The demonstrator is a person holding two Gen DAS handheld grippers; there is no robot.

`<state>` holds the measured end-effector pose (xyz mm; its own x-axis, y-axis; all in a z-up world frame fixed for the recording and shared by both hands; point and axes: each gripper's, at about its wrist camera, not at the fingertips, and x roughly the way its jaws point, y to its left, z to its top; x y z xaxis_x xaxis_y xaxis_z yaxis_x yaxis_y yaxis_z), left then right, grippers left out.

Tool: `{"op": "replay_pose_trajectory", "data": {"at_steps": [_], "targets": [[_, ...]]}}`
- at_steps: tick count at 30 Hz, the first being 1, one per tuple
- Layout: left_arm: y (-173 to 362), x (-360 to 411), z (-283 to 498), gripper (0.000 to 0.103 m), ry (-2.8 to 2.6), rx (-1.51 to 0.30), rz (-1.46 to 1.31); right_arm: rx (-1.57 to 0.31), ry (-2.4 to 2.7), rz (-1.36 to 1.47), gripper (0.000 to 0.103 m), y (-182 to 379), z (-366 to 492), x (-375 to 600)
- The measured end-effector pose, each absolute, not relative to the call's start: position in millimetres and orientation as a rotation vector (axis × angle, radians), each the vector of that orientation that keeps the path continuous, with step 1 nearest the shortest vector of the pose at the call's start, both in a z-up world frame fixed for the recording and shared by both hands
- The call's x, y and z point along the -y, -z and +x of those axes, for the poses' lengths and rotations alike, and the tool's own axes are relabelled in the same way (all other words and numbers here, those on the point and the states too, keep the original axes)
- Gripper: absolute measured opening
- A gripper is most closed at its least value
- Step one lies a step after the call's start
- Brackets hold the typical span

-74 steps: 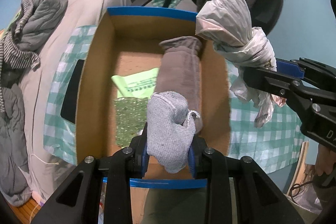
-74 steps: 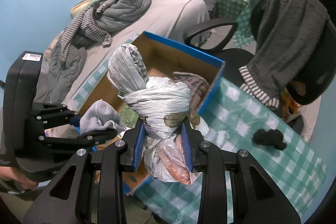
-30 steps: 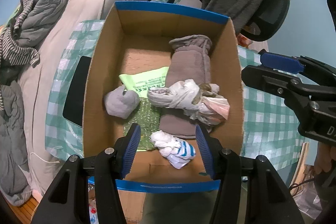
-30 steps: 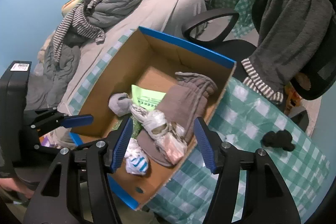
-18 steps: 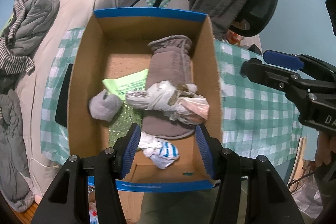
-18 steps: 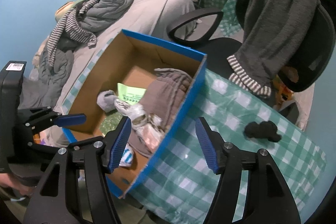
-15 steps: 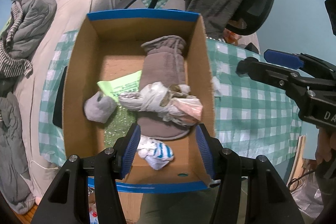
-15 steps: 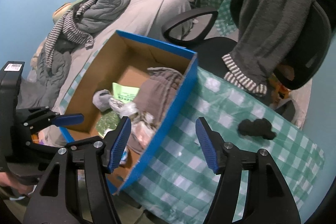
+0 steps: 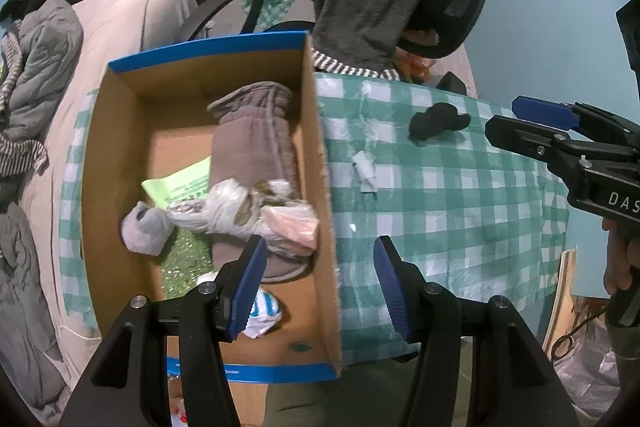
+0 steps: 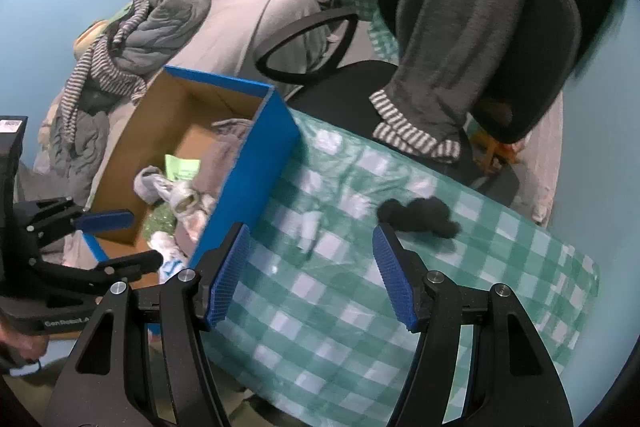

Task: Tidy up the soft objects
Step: 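Withdraw both grippers from the box toward the black sock and white tissue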

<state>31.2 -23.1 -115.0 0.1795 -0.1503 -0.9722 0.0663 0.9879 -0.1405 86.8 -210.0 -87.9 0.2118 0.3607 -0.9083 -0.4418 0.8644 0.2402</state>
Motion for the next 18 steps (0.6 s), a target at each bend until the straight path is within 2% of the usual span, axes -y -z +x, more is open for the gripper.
{"op": "replay_pose_trajectory", "data": {"at_steps": [8, 10, 12, 18], "targets": [[121, 57, 44, 0.058, 0.186, -1.401, -0.06, -1.253, -0.525, -0.079, 0.065, 97, 92, 245], [125, 65, 47, 0.064, 0.189, -1.406, -0.06, -1.259, -0.52, -0.083, 0.065, 99, 94, 252], [128, 73, 50, 0.065, 0.193, -1.409, -0.058, -1.264, -0.517, -0.089, 0.065, 103, 96, 259], [146, 95, 59, 0.066, 0.202, -1.445, -0.052, -1.271, -0.527, -0.114, 0.065, 113, 103, 274]]}}
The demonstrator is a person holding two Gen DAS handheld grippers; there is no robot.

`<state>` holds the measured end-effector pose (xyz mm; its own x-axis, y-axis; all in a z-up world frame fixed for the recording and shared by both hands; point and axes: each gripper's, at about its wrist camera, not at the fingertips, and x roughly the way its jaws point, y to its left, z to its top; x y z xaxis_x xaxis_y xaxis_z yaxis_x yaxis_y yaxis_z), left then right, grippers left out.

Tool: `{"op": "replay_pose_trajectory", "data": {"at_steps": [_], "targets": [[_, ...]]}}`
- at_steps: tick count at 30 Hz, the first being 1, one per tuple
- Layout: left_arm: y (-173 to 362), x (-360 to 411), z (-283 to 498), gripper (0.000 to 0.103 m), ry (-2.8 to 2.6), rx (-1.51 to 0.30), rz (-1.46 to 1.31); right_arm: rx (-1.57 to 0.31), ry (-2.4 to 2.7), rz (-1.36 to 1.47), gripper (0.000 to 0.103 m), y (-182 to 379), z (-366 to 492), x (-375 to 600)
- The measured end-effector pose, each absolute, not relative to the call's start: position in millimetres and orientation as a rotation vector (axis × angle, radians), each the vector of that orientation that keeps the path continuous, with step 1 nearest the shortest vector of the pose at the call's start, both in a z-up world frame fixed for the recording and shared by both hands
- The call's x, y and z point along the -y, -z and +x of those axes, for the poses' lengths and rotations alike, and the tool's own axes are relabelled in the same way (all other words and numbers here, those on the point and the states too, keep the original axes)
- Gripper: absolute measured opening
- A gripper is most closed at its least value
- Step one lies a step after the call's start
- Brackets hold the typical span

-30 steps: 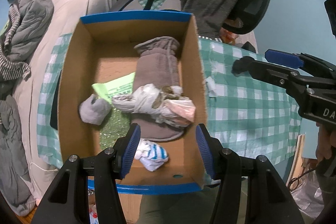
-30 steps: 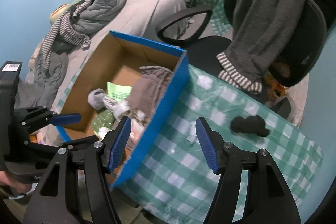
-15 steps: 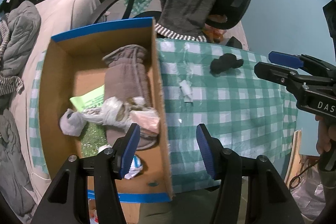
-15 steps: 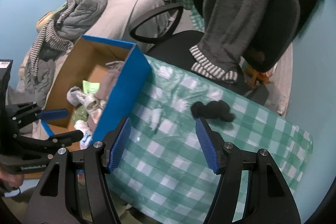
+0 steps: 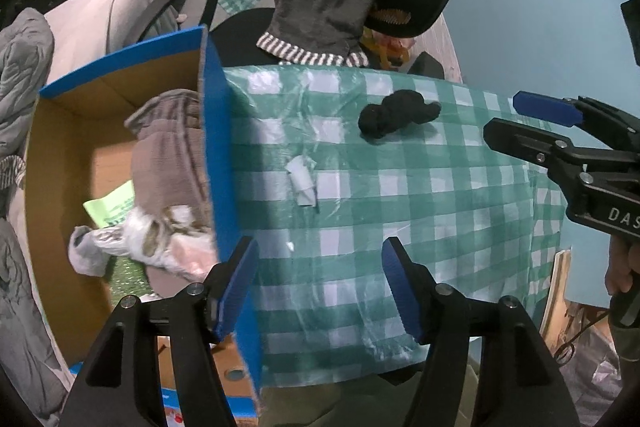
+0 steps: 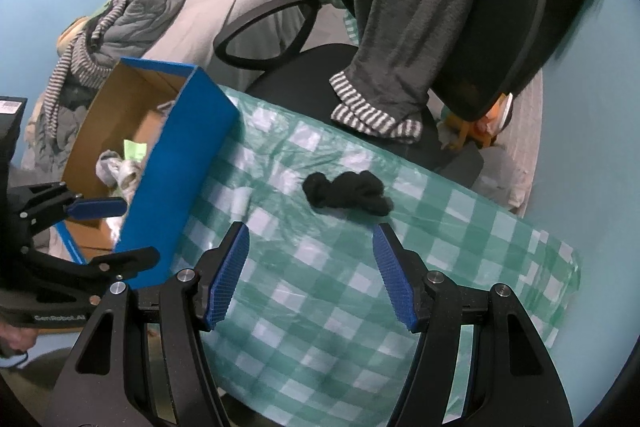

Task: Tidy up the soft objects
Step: 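Withdraw both grippers from the box toward the black sock and white tissue, then grasp the black sock with the right gripper while the left gripper grasps the white tissue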

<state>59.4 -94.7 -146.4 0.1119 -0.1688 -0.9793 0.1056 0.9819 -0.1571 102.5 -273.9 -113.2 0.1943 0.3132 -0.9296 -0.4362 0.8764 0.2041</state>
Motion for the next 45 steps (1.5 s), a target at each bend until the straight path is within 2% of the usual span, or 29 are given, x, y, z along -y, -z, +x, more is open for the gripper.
{"op": "replay_pose_trajectory", "data": {"at_steps": [6, 16, 38, 45], "targets": [[168, 108, 71, 0.068, 0.193, -1.481, -0.073, -1.275, -0.542, -0.153, 0.07, 125, 111, 279], [201, 112, 88, 0.068, 0.155, -1.53, -0.109, -1.295, -0.565, -0.194, 0.07, 144, 125, 280], [214, 90, 87, 0.069, 0.069, -1.567, -0.19, -1.35, -0.649, -0.328, 0.071, 189, 147, 265], [215, 103, 89, 0.069, 0.093, -1.576, -0.226, -1.332, -0.698, -0.38, 0.071, 202, 155, 258]]}}
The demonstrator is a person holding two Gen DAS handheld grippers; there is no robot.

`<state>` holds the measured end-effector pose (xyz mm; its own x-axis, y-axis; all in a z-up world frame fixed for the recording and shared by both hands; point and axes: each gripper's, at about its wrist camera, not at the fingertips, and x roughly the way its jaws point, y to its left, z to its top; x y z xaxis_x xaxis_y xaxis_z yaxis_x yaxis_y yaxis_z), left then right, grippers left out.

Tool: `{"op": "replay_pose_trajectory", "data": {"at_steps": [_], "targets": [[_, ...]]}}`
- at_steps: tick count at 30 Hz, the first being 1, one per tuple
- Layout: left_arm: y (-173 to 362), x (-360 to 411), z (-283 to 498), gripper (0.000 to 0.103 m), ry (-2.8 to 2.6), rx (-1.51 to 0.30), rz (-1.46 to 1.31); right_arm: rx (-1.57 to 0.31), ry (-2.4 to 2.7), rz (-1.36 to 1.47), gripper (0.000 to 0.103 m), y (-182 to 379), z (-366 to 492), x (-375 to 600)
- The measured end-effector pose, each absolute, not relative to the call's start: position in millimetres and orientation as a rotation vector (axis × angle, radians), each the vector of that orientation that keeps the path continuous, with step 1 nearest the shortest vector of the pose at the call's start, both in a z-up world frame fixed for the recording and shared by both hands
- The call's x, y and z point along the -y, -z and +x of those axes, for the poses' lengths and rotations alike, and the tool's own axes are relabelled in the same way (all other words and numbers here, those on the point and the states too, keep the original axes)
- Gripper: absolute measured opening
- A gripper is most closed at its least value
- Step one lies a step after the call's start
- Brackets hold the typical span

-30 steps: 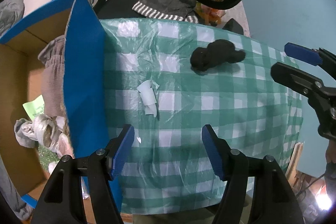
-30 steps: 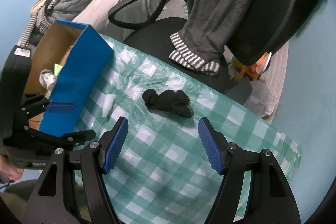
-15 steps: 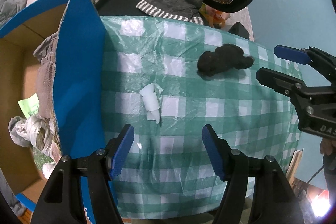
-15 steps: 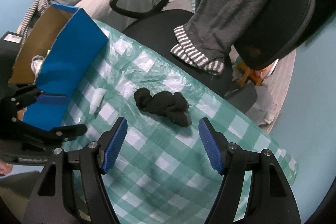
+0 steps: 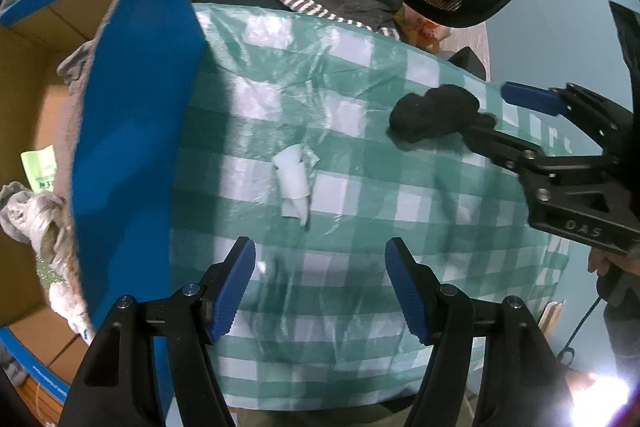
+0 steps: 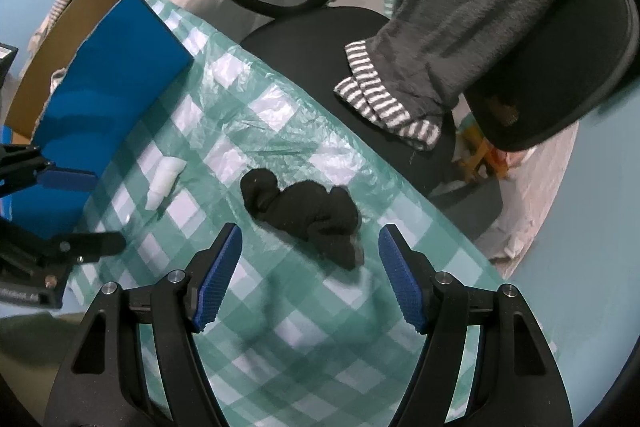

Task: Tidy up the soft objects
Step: 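Grasp the black sock with the right gripper while the left gripper grasps the white tissue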

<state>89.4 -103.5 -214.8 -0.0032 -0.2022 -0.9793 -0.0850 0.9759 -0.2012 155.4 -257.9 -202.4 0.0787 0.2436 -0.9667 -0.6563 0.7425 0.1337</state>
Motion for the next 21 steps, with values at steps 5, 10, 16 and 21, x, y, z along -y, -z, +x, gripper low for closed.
{"op": "replay_pose_trajectory", "data": {"at_steps": [5, 10, 16, 21], "targets": [[228, 109, 100, 0.069, 0.072, -1.589, -0.263, -1.335, -0.726, -0.442, 0.071, 218, 162, 252], [244, 105, 110, 0.069, 0.049, -1.606, -0.313, -1.353, -0.75, -0.464, 0.071, 232, 166, 250], [265, 97, 113, 0.069, 0.01, -1.631, -0.357, -1.38, -0.774, -0.44, 0.069, 244, 166, 249], [266, 95, 116, 0.062, 0.009, -1.618, -0.355, -1.384, -0.771, -0.423, 0.048, 247, 161, 250]]}}
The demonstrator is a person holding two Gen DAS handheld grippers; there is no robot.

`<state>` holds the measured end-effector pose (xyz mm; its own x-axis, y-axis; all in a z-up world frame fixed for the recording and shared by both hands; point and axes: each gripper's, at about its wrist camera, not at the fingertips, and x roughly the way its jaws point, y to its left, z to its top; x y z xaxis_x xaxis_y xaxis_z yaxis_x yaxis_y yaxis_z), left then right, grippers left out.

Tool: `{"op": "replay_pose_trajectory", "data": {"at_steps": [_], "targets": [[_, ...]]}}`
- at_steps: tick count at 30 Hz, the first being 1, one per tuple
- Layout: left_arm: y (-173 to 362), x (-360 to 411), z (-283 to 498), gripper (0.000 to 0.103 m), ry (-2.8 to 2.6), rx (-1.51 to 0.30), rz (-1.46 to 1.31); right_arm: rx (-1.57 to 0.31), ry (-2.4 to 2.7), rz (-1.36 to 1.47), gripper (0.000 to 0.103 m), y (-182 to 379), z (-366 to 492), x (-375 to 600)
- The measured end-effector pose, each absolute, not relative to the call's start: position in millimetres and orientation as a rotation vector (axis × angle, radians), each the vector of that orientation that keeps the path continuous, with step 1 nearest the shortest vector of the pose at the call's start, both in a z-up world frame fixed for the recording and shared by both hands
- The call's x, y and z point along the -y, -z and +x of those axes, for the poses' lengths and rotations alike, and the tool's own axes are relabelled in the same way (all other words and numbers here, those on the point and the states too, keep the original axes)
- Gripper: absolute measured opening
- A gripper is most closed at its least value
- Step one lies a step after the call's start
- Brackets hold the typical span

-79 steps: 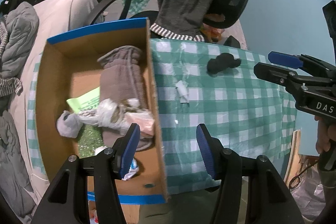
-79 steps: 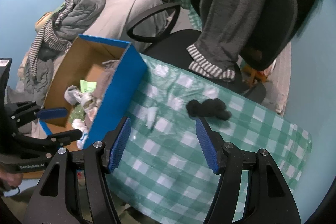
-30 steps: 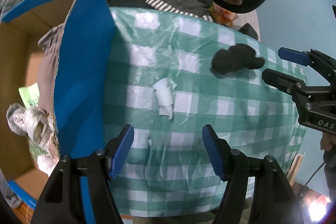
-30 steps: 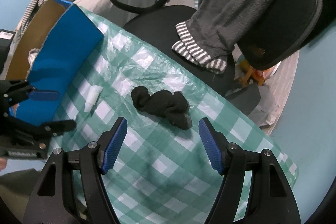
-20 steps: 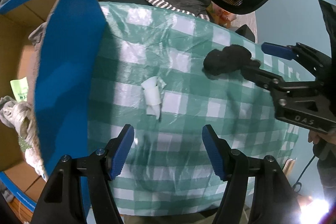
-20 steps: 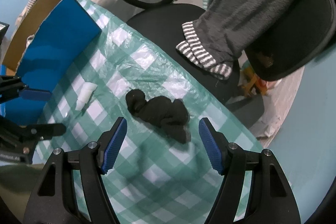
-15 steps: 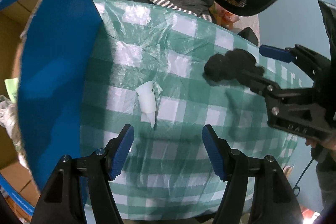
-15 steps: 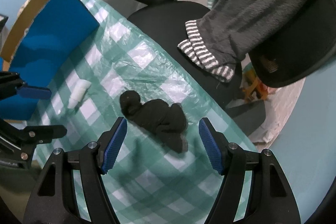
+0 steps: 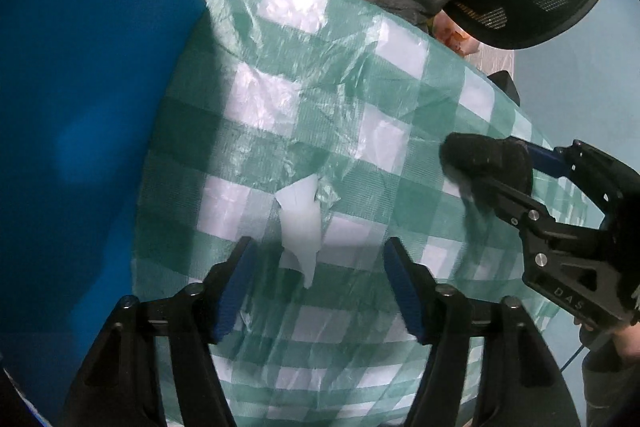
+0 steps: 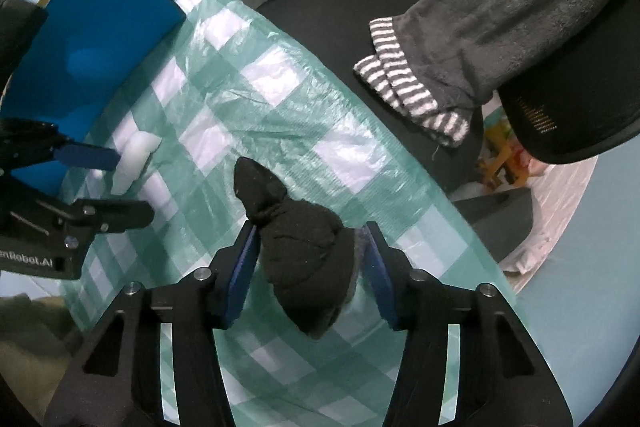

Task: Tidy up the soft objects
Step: 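Grasp the black sock with the right gripper while the left gripper grasps the white tissue, then lift and carry the black sock and white tissue over the box with both grippers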

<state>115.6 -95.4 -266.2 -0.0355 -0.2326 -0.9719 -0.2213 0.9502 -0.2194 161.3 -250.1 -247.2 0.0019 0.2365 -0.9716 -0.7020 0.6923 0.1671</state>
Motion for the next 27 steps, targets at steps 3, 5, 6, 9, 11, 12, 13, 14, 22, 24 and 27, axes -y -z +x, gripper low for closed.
{"op": "replay_pose_trajectory", "data": {"at_steps": [3, 5, 6, 9, 11, 12, 13, 14, 22, 24, 27], "targets": [[264, 99, 119, 0.042, 0.017, -1.62, -0.335, -1.389, -0.756, -0.413, 0.043, 247, 157, 252], [265, 100, 120, 0.03, 0.021, -1.628, -0.33, -1.395, -0.739, -0.407, 0.042, 246, 154, 254], [265, 100, 121, 0.026, 0.016, -1.629, -0.321, -1.401, -0.732, -0.4, 0.041, 246, 153, 255], [265, 99, 119, 0.017, 0.01, -1.623, -0.309, -1.422, -0.699, -0.373, 0.041, 246, 149, 260], [265, 98, 116, 0.016, 0.016, -1.617, -0.311, -1.43, -0.68, -0.356, 0.041, 246, 146, 264], [264, 97, 115, 0.015, 0.02, -1.613, -0.31, -1.433, -0.672, -0.348, 0.041, 245, 144, 265], [264, 97, 113, 0.014, 0.025, -1.61, -0.309, -1.436, -0.667, -0.34, 0.041, 245, 142, 266], [263, 96, 110, 0.014, 0.029, -1.61, -0.311, -1.438, -0.657, -0.332, 0.041, 245, 140, 268], [253, 96, 97, 0.012, 0.052, -1.595, -0.291, -1.437, -0.642, -0.258, 0.041, 236, 125, 278], [248, 99, 92, 0.012, 0.064, -1.584, -0.274, -1.433, -0.642, -0.242, 0.041, 232, 120, 280], [243, 105, 87, 0.012, 0.076, -1.573, -0.25, -1.427, -0.637, -0.217, 0.041, 228, 116, 283]]}}
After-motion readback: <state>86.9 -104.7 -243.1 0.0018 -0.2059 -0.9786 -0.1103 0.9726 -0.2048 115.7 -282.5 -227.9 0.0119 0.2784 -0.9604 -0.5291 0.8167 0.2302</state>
